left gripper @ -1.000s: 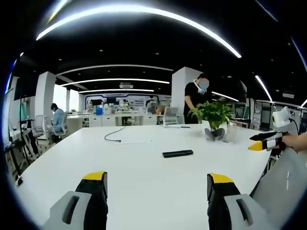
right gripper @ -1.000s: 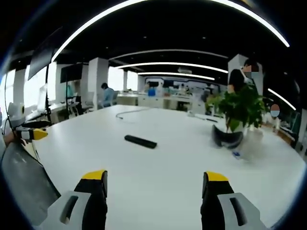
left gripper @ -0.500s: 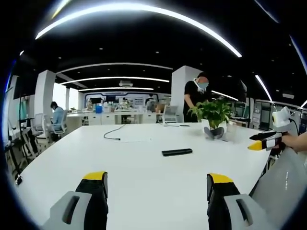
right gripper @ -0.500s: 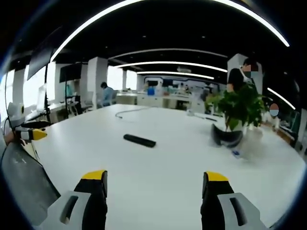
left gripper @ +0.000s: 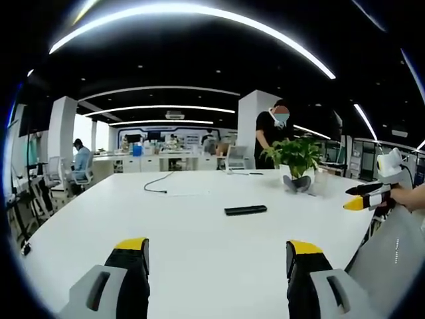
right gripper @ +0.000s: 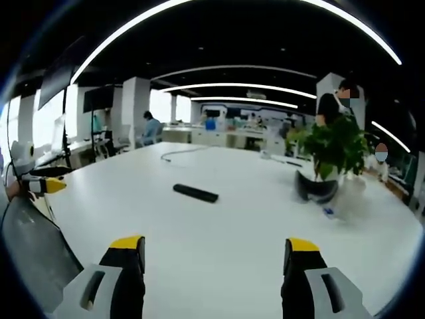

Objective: Press the specified remote control buttons in sequence, fully releasing each button before pressing the next.

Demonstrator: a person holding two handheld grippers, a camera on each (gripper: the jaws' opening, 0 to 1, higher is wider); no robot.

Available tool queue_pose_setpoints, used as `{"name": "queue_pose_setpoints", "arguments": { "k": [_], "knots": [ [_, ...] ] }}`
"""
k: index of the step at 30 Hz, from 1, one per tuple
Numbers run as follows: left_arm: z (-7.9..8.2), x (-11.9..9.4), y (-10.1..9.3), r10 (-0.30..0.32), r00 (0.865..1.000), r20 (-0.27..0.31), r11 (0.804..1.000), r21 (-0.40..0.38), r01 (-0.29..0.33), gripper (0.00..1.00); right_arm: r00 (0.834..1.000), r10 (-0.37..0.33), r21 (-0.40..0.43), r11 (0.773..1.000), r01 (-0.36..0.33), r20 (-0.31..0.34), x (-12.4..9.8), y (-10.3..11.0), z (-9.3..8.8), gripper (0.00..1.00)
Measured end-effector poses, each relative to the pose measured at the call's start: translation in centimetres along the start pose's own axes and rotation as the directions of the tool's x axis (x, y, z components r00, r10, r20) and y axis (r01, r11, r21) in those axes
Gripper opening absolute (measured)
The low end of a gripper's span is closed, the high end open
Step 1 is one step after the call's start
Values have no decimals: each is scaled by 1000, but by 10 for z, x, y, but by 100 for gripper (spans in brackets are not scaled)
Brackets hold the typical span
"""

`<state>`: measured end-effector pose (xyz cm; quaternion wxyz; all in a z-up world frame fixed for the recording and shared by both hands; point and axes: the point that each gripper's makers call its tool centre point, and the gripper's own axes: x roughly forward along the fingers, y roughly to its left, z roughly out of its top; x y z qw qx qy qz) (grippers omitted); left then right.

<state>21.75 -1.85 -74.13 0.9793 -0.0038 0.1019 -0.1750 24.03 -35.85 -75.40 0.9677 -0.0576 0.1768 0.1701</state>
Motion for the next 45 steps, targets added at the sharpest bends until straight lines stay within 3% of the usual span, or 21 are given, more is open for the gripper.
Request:
{"name": "queue_pose_setpoints", "arguments": {
  "k": [4,6,8,11,13,16,18,21,23,26,30,33,38,45],
  "knots": [
    [0,0,0,0,1000,0,1000,0,0,88,1000,6,2,1000,-6,-7,1,4,1,88],
    [-1,0,0,-1,1000,-4,1000,3,1,88,1000,2,-110,994,-3,-9,2,11,9,89],
    [-1,0,0,-1,1000,-7,1000,4,1,88,1000,13,-146,989,-12,9,2,19,18,88],
    [-2,0,0,0,1000,-9,1000,5,0,89,1000,28,-123,992,-27,12,1,19,18,88],
    [-2,0,0,-1,1000,-7,1000,6,2,89,1000,22,-47,999,-22,1,0,14,14,90],
    [-3,0,1,3,1000,-8,1000,8,-2,89,998,0,60,998,-4,66,-4,4,28,90],
    [-3,0,2,4,1000,-8,1000,7,-4,89,994,-12,88,996,2,112,-4,0,37,90],
    [-3,0,3,7,1000,-6,1000,6,-7,89,993,-6,61,998,-1,118,0,2,30,89],
    [-2,0,2,2,1000,1,1000,-5,-2,92,1000,16,18,1000,-16,-1,1,4,8,90],
    [-1,1,2,-2,1000,10,1000,-22,3,97,997,26,27,999,-28,67,2,7,20,89],
    [4,0,-2,-18,1000,22,1000,-24,19,100,998,33,11,999,-34,47,2,8,17,88],
    [2,3,-5,-57,998,-24,998,-8,57,100,998,31,12,999,-32,54,2,8,19,89],
    [19,11,-10,-126,992,1,991,-36,126,100,998,18,17,1000,-19,61,0,6,20,87],
    [1,19,-14,-203,974,-104,979,-11,203,100,998,2,16,1000,-3,69,-2,2,21,85]
  ]
}}
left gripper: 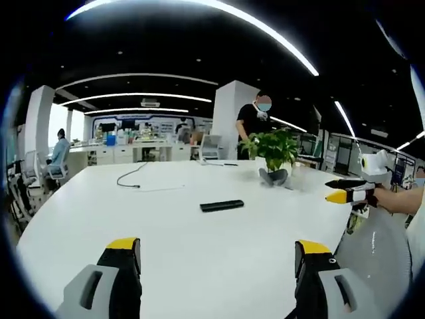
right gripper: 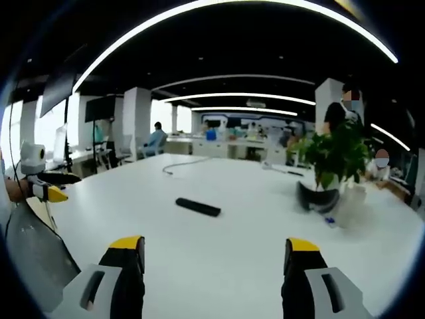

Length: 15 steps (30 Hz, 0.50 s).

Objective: Press the specified remote control buttons in sequence, fully releasing each button before pressing the next.

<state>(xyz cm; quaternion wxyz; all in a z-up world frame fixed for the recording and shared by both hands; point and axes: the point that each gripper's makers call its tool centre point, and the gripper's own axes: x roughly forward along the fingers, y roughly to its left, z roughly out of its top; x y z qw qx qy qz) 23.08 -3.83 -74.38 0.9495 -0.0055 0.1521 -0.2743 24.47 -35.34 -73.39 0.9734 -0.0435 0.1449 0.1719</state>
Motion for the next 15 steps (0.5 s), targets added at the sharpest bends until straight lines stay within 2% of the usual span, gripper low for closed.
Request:
{"name": "queue_pose_setpoints", "arguments": {
  "k": [3,7,15],
  "knots": [
    [-8,2,5,-9,999,-35,1000,-26,8,100,1000,-8,-1,1000,8,6,-1,-2,1,85],
    [-9,6,17,-13,999,-35,998,-57,11,97,1000,-9,3,1000,9,-5,-1,-2,-1,83],
    [-1,22,23,-32,997,-67,999,-22,30,97,1000,-10,6,1000,10,1,-3,-1,0,81]
  ]
}}
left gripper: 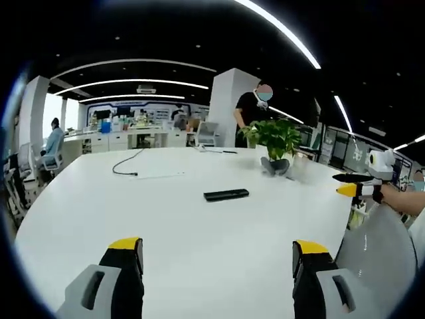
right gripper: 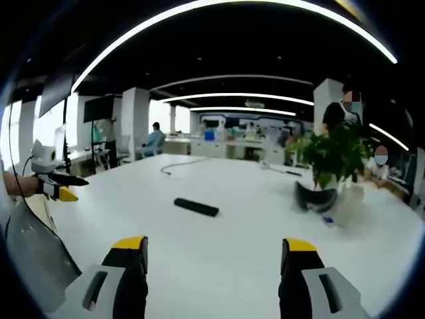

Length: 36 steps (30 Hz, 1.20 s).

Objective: Press the specified remote control buttons in sequence, fully releasing each button before pressing the next.

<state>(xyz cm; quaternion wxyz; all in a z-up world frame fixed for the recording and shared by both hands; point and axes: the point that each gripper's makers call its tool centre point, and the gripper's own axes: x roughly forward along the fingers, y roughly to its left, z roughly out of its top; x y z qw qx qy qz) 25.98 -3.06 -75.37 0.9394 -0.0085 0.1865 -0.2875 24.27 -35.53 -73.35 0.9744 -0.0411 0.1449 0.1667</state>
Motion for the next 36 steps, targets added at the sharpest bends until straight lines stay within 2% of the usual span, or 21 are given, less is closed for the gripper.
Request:
{"name": "queue_pose_setpoints", "arguments": {
  "k": [4,6,12,22,25,36],
  "knots": [
    [3,10,-1,-19,1000,9,999,-39,19,97,1000,-8,6,1000,8,-3,-1,-1,-1,81],
    [1,16,-7,-32,999,4,996,-87,32,97,1000,-13,3,1000,13,-6,-1,-2,-2,80],
    [-2,30,-16,-60,998,-5,993,-101,59,97,1000,-16,-1,1000,16,-4,-2,-2,-1,79],
    [-5,40,-19,-88,996,-18,992,-90,86,100,1000,-14,0,1000,14,-9,-2,-5,-5,79],
    [-6,44,-17,-92,995,-37,994,-70,90,100,1000,-8,-6,1000,8,-16,-1,-4,-6,78],
    [4,64,-9,-124,990,-66,992,-5,124,100,999,-6,-16,1000,5,-36,0,-4,-10,77]
  ]
}}
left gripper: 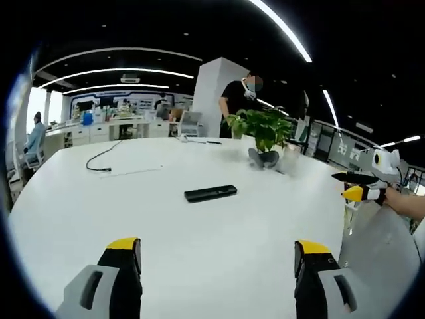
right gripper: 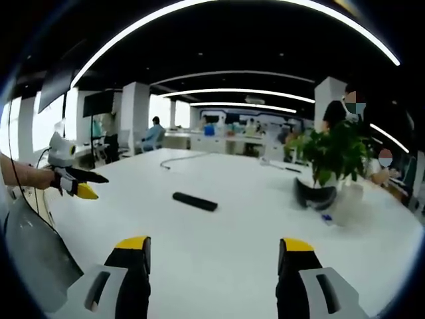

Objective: Press the specified remote control buttons in sequence, fully releasing each button before pressing the next.

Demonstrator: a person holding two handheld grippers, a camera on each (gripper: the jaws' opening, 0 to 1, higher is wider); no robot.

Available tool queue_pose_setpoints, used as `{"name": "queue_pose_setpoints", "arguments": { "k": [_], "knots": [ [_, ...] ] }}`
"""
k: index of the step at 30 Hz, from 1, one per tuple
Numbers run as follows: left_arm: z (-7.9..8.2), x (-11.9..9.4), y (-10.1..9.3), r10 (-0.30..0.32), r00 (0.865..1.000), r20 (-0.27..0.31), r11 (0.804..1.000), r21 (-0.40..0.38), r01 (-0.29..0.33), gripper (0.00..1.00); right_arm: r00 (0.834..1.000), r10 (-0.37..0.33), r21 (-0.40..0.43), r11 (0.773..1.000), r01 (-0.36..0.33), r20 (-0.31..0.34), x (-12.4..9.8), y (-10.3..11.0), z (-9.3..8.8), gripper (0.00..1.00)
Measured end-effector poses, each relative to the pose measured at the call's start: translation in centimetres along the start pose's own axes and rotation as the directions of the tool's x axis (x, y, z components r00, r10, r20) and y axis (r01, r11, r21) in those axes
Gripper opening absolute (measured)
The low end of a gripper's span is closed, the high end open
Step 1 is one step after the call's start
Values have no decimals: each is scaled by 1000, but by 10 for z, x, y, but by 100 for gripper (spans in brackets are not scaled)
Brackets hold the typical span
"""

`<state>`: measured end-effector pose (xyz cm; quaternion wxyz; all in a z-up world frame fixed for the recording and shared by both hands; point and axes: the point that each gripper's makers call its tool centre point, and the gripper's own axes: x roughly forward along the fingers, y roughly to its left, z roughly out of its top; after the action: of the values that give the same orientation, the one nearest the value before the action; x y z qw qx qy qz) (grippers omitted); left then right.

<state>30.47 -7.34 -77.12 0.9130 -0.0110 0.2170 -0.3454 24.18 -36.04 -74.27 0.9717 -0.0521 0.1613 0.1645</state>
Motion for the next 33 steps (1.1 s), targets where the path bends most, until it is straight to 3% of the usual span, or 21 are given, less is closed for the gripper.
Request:
{"name": "queue_pose_setpoints", "arguments": {
  "k": [11,16,21,28,33],
  "knots": [
    [-2,21,-2,-61,997,-46,998,14,62,100,1000,-20,1,1000,20,2,-1,-4,1,77],
    [3,32,2,-92,995,-44,994,-67,89,100,1000,-28,-4,1000,28,-1,-1,-5,1,76],
    [9,39,8,-98,994,-40,991,-94,94,100,1000,-30,-4,1000,30,-4,-1,-4,2,76],
    [16,50,18,-104,992,-64,995,-11,104,100,1000,-29,-8,1000,29,-8,-1,-2,3,75],
    [15,62,23,-129,984,-125,988,71,139,100,999,-33,-5,999,33,-8,-2,-1,4,75]
  ]
}}
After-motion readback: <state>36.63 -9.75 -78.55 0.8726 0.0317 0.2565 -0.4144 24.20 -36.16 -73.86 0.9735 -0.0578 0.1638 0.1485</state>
